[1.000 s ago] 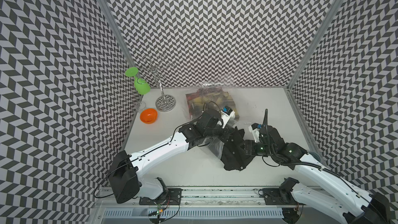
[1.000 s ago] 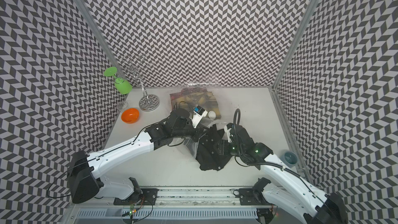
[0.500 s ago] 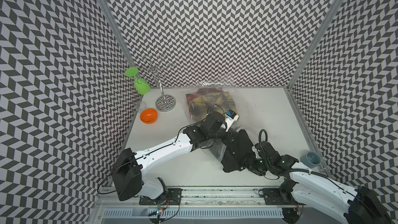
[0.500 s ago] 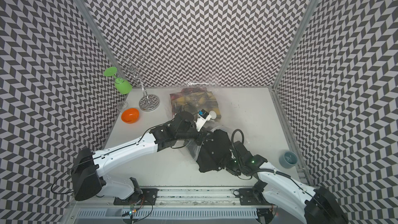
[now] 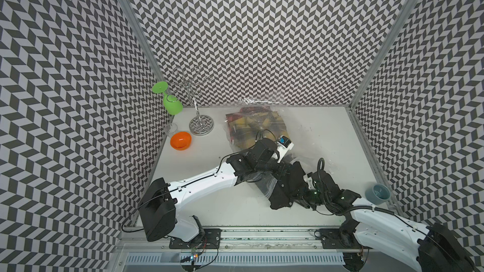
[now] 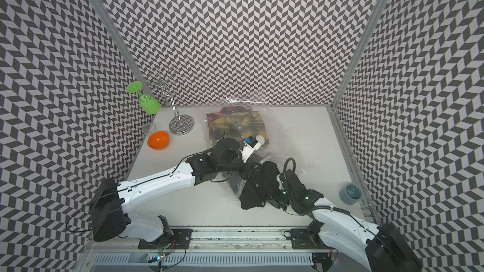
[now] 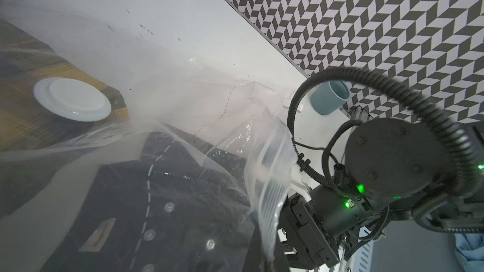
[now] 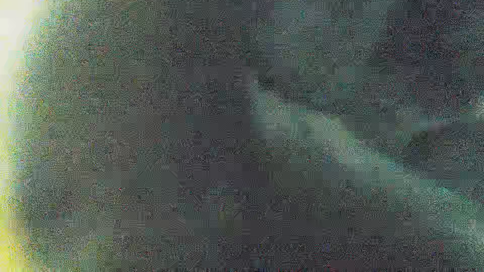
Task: Place the folded shirt into the vacuum bag
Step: Place the shirt in the vacuum bag.
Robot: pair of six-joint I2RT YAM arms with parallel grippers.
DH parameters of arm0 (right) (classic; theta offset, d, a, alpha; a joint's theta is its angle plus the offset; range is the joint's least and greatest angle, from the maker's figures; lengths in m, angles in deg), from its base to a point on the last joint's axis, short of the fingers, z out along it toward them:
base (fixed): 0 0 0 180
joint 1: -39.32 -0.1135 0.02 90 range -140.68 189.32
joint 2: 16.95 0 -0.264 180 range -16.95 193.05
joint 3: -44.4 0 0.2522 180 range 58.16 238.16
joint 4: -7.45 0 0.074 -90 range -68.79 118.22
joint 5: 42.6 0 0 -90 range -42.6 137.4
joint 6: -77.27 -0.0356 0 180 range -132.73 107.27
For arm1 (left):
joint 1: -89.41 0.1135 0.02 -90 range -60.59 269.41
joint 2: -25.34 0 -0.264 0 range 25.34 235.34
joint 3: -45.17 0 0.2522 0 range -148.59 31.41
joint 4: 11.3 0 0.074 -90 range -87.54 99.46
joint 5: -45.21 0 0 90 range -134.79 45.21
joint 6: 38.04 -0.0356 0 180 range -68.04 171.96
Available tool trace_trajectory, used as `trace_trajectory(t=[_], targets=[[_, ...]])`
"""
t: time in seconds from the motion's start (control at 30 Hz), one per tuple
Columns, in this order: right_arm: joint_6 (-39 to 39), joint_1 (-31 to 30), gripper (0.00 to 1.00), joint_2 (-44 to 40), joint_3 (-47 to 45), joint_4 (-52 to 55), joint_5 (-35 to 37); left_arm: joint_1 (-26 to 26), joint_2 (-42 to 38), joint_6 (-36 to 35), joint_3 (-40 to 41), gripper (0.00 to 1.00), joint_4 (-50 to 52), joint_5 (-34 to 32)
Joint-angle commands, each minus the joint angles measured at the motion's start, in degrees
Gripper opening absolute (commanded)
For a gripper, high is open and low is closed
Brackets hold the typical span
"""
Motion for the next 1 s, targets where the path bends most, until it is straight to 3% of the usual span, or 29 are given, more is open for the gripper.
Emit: trace_trajectory(t=[0.0, 0.13, 0.23, 0.33, 0.47, 0.57, 0.7, 0.97], targets=[[-4.4, 0.1, 0.17, -1.6, 3.0, -11.2, 1.1, -1.0, 0.3, -0.3, -0.4, 0.0, -2.8, 2.7], [-6.8, 0.2, 0.14, 2.7, 2.4, -17.9, 6.1, -1.0, 0.4, -0.5, -1.5, 0.0, -2.4, 3.1], [-7.4, 0.3, 0.15, 7.6, 1.8, -19.6, 5.8, -1.0, -0.7, -0.8, -2.0, 0.0, -1.6, 2.9], [-8.1, 0.0, 0.22, 8.1, -0.5, -18.6, 5.9, -1.0, -1.4, -1.0, -1.7, 0.0, -1.1, 2.4], [-12.4, 0.0, 0.23, 6.0, -7.1, -24.0, 7.0, -0.8, -0.7, -0.7, -1.2, 0.0, -2.3, 2.9], [-13.7, -0.1, 0.24, 8.4, -7.1, -27.8, 6.7, -1.1, 0.5, -0.3, -2.3, 0.0, -2.3, 3.8], [-14.7, -1.6, 0.35, 13.8, -4.7, -32.7, 7.0, -1.1, 0.7, 0.1, -2.5, 0.0, -2.9, 4.6], [-19.6, -2.6, 0.22, 26.7, 1.5, -45.9, 13.8, -1.1, 0.0, 0.4, -2.4, 0.0, -1.8, 4.5]])
